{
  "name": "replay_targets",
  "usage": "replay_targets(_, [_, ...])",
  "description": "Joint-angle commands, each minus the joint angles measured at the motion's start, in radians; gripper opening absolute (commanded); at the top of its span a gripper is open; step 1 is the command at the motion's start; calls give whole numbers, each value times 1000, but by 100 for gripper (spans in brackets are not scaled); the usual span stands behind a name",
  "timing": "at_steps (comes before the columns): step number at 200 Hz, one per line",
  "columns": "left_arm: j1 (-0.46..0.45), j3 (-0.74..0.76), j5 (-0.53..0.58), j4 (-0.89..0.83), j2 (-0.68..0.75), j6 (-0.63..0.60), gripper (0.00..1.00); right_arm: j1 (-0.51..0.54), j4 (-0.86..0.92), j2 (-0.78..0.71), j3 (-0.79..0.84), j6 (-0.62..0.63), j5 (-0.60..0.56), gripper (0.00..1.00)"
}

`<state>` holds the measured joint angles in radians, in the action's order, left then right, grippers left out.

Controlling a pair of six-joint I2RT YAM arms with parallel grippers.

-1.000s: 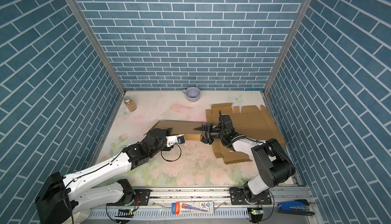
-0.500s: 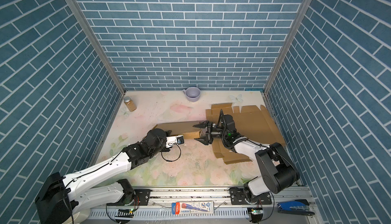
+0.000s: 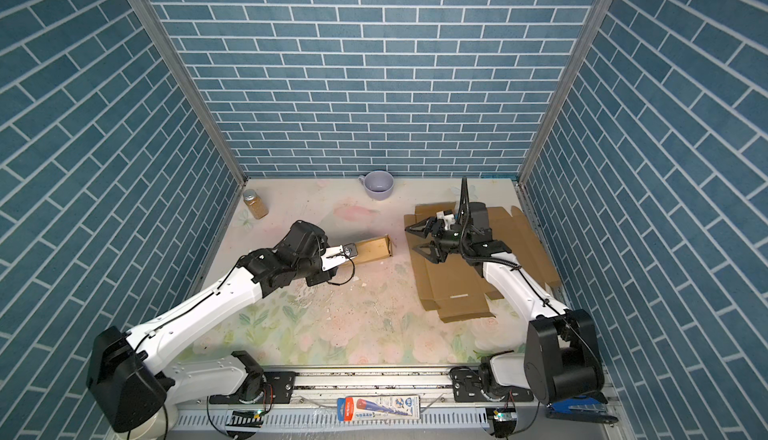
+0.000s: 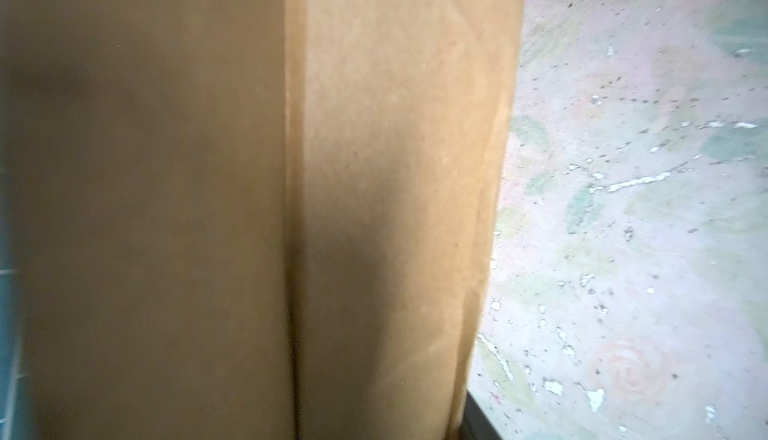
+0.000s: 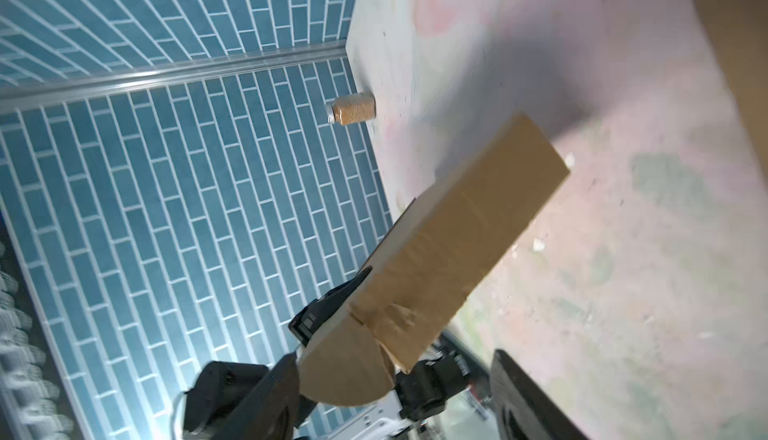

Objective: Fold the paper box
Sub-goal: 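Set the box upright with the left gripper while the right gripper grasps the lid flaps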

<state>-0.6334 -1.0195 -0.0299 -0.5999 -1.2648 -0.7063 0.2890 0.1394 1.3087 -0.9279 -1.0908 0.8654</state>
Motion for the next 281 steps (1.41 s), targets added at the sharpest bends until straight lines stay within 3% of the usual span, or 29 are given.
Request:
replay_targets(1, [26,-75,-163,-174,-59,46,30,18,266,-54,-58,479,-146,71])
replay_targets(23, [38,-135,-244,-222,-126,47,30,69,280,-78,-91,616,-165,72])
replay_targets(59, [40,-205,-254,-267,-233,31,29,167,423,-23,-185,764,-260,74])
replay_targets(140, [37,-274,-271,-307,-321,3,27,214,390,143,-279,736,-327,64])
replay_targets(182, [37,-279,-283,-301,-343,2,26,214,355,196,-270,679,-324,44])
replay_targets(216, [36,-286,-276,-292,-371,7,31,215,424,241,-254,709,-413,25])
replay_targets(249, [37,-294,-281,-288,-391,8,28,214,442,218,-281,723,-405,29])
replay_targets(281, [35,-300,-280,-297,-403,8,24,214,575,191,-397,843,-472,48])
